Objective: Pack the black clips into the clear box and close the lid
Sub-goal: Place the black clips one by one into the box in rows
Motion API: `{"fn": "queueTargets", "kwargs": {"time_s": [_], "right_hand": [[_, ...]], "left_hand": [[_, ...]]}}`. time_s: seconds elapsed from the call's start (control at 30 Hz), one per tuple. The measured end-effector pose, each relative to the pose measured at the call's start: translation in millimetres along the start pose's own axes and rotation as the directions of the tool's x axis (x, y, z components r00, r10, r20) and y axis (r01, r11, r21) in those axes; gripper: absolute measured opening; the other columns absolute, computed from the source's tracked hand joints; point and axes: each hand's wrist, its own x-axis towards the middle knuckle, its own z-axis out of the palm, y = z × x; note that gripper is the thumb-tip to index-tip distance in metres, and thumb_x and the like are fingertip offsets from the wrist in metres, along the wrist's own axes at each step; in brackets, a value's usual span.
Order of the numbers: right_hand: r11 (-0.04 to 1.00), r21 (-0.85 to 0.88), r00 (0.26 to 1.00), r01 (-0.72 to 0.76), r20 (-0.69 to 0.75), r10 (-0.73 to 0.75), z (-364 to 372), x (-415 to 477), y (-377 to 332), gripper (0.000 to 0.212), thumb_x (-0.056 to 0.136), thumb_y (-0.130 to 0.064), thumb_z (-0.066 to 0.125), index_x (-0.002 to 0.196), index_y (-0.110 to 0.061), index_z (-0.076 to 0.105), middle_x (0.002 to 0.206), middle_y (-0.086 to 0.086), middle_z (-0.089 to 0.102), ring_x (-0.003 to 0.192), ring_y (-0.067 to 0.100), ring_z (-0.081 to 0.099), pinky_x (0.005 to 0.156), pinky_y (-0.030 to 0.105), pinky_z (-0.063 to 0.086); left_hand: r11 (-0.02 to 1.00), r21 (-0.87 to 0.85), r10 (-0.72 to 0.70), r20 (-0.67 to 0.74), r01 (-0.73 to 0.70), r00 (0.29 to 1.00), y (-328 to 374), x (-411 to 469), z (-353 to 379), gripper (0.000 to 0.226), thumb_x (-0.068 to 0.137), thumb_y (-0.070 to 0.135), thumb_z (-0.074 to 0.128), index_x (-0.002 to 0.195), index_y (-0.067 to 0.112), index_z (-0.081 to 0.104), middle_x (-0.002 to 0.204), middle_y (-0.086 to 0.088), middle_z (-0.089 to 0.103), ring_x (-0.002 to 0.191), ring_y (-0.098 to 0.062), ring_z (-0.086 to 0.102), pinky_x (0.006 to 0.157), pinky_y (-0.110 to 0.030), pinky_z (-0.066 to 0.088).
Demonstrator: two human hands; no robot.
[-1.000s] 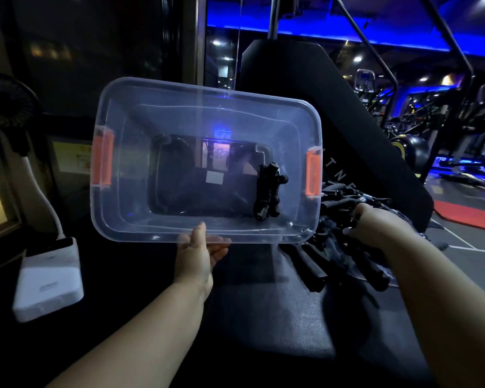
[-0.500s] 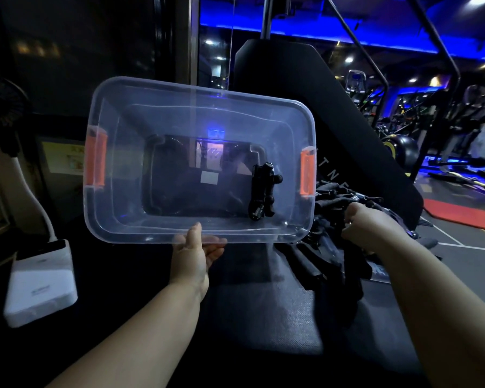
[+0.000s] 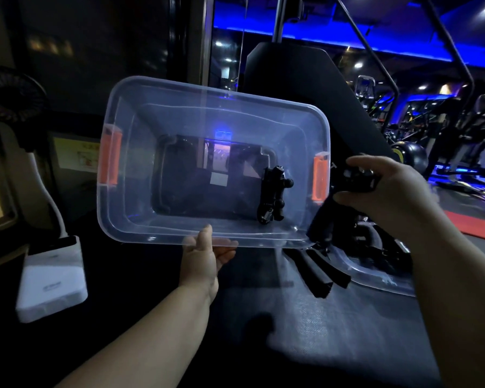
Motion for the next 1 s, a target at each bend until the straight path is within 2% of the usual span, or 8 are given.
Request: {"fn": "queueTargets", "kwargs": {"time_s": [0.1, 0.2, 0.3, 0.43, 0.57, 0.67, 0.87, 1.0], "right_hand": [[0.998, 0.006, 0.998, 0.062, 0.033, -0.062, 21, 8, -14, 0.063, 0.06, -0.027, 0.088, 0.117, -0.033, 0.063, 0.103, -0.006, 0.061, 0.091, 0.016, 0.057, 0.078, 0.024, 0.04], [0.993, -0.032, 0.987, 0.113, 0.119, -0.109, 54, 22, -17, 0.071, 0.058, -0.027, 0.088, 0.123, -0.027, 0.058, 0.117, 0.004, 0.058, 0.104, 0.023, 0.057, 0.087, 0.027, 0.042], [0.986, -0.07, 0.976, 0.149, 0.17, -0.135, 86, 32, -21, 0.068, 0.063, -0.023, 0.086, 0.123, -0.025, 0.056, 0.117, 0.007, 0.048, 0.107, 0.026, 0.052, 0.085, 0.023, 0.036], [0.982, -0.112, 0.967, 0.154, 0.222, -0.127, 119, 46, -23, 0.062, 0.071, -0.017, 0.08, 0.126, -0.024, 0.052, 0.123, 0.01, 0.045, 0.108, 0.029, 0.052, 0.086, 0.026, 0.038], [0.975, -0.142, 0.959, 0.172, 0.249, -0.133, 143, 60, -20, 0.057, 0.074, -0.016, 0.077, 0.125, -0.022, 0.052, 0.122, 0.009, 0.044, 0.105, 0.03, 0.053, 0.085, 0.03, 0.042], [0.966, -0.177, 0.952, 0.187, 0.277, -0.133, 157, 69, -17, 0.053, 0.074, -0.017, 0.078, 0.122, -0.022, 0.053, 0.119, 0.009, 0.045, 0.103, 0.032, 0.054, 0.082, 0.034, 0.046], [0.947, -0.265, 0.944, 0.182, 0.317, -0.092, 176, 82, -12, 0.055, 0.076, -0.026, 0.078, 0.124, -0.026, 0.05, 0.125, 0.007, 0.046, 0.112, 0.032, 0.05, 0.087, 0.035, 0.044], [0.867, -0.416, 0.938, 0.276, 0.313, -0.149, 181, 90, -13, 0.056, 0.078, -0.034, 0.076, 0.127, -0.027, 0.052, 0.122, 0.008, 0.053, 0.119, 0.031, 0.041, 0.091, 0.037, 0.042]], "left_hand": [[1.0, 0.01, -0.007, 0.034, 0.007, 0.999, 0, 1, -1, 0.039, 0.099, 0.029, 0.043, 0.123, -0.002, 0.042, 0.072, -0.018, 0.07, 0.068, -0.023, 0.069, 0.055, -0.027, 0.055], [1.0, 0.001, -0.01, 0.032, 0.01, 0.999, 1, 0, 1, 0.035, 0.1, 0.028, 0.042, 0.122, 0.0, 0.04, 0.075, -0.021, 0.068, 0.068, -0.026, 0.069, 0.057, -0.03, 0.054], [0.999, -0.017, -0.028, 0.028, 0.029, 0.999, 2, -1, 1, 0.035, 0.099, 0.027, 0.043, 0.122, 0.0, 0.041, 0.084, -0.025, 0.067, 0.068, -0.026, 0.068, 0.055, -0.029, 0.054], [0.999, -0.017, -0.039, 0.012, 0.04, 0.999, 3, -1, 1, 0.034, 0.099, 0.028, 0.044, 0.12, 0.002, 0.043, 0.103, -0.034, 0.064, 0.074, -0.029, 0.068, 0.053, -0.028, 0.054], [0.999, -0.017, -0.047, 0.014, 0.047, 0.999, 5, -1, 1, 0.025, 0.099, 0.027, 0.043, 0.114, 0.007, 0.045, 0.089, -0.024, 0.066, 0.068, -0.025, 0.068, 0.055, -0.029, 0.055], [0.999, 0.012, -0.049, 0.012, 0.049, 0.999, 5, -1, 1, 0.027, 0.099, 0.028, 0.043, 0.115, 0.006, 0.045, 0.091, -0.022, 0.066, 0.07, -0.024, 0.068, 0.053, -0.026, 0.054], [0.999, 0.029, -0.042, 0.008, 0.042, 0.999, 3, 1, 0, 0.029, 0.099, 0.029, 0.043, 0.115, 0.005, 0.045, 0.078, -0.014, 0.067, 0.068, -0.023, 0.068, 0.054, -0.026, 0.051], [0.999, 0.032, -0.037, 0.023, 0.036, 0.999, 1, 3, -2, 0.032, 0.099, 0.028, 0.042, 0.118, 0.002, 0.043, 0.072, -0.012, 0.069, 0.064, -0.02, 0.069, 0.051, -0.024, 0.049]]}}
